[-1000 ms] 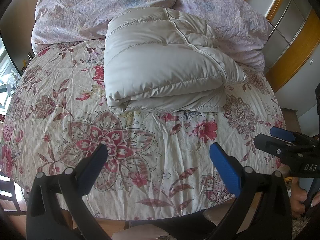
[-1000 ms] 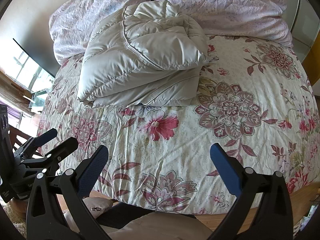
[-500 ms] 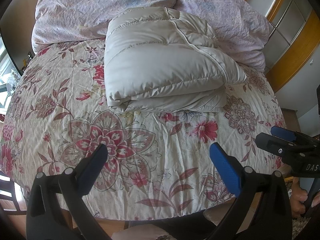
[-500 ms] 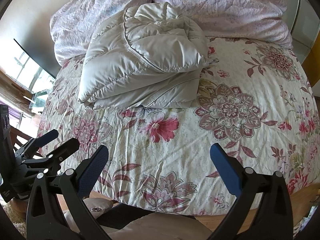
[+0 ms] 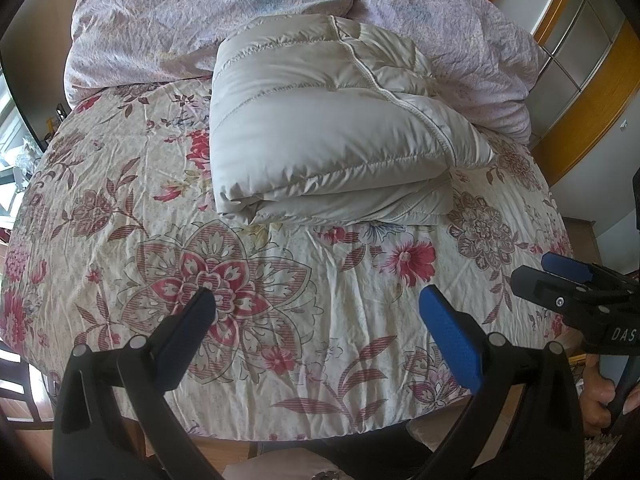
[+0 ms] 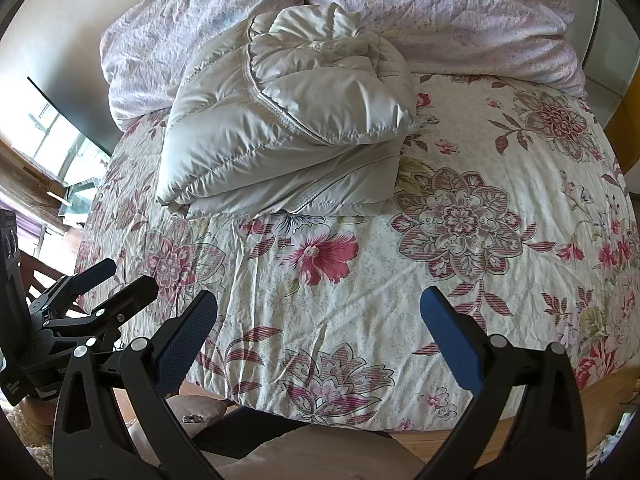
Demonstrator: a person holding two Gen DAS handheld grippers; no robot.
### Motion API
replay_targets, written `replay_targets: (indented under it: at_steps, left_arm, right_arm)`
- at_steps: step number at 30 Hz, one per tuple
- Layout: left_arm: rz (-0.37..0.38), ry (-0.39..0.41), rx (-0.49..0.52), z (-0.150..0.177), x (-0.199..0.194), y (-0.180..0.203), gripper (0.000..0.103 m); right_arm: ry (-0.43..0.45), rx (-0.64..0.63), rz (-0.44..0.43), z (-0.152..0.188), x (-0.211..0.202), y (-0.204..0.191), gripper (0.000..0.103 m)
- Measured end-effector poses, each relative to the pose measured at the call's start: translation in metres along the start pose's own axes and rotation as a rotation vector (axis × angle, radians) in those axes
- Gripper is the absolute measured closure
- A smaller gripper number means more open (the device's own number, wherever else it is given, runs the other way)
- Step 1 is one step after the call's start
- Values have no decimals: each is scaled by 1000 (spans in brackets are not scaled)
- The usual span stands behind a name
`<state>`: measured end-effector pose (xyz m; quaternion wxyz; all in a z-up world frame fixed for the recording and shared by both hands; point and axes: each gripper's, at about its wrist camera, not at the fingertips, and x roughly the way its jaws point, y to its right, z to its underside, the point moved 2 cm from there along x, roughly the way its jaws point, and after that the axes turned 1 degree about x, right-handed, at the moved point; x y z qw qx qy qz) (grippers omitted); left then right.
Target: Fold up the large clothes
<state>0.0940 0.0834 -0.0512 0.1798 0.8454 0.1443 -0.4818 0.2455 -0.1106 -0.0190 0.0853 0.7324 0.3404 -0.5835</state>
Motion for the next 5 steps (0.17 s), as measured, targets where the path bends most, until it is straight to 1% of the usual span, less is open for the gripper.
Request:
replay_targets:
  at_steps: [5]
  left_arm:
    - [0, -1, -3, 0, 0, 0, 2]
  right_arm:
    - [1, -1, 0, 0, 0, 0, 1]
